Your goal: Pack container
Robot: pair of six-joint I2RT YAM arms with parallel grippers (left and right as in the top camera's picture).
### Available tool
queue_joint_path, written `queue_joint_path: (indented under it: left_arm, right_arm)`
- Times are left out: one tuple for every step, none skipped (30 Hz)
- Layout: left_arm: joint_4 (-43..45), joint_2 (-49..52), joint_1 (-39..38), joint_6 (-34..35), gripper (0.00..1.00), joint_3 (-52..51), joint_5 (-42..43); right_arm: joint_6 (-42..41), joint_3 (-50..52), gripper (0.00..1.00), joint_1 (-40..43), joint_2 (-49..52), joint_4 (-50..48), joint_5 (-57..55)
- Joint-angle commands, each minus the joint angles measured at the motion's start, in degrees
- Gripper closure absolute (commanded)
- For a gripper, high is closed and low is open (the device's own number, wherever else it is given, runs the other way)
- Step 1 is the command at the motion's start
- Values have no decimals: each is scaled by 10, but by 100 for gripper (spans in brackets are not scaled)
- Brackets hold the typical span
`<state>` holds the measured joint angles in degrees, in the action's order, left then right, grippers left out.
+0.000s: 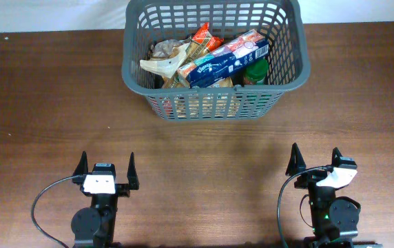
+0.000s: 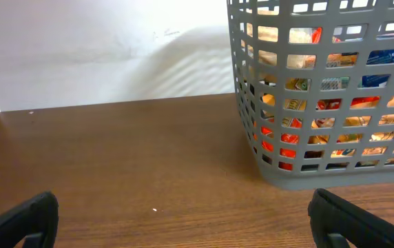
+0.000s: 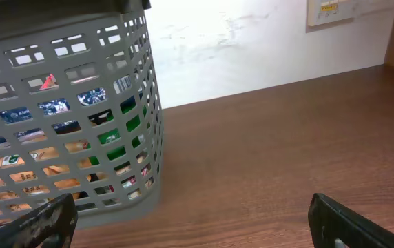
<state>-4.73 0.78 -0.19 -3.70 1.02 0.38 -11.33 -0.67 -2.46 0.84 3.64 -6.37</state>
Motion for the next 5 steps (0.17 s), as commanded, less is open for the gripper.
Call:
queue_joint_path:
  left_arm:
    - [0,-5,4,-9,1,-5,-6]
    - [0,-5,4,-9,1,-5,-6]
    - [0,-5,4,-9,1,-5,-6]
    - [0,-5,4,-9,1,-5,-6]
    - [0,-5,4,-9,1,-5,-6]
  right_arm:
    - [6,3,1,-5,-6,5,-1]
    - [6,3,1,-5,-6,5,-1]
    - [6,3,1,-5,-6,5,-1]
    - [6,3,1,-5,-6,5,-1]
    - [6,3,1,-5,-6,5,-1]
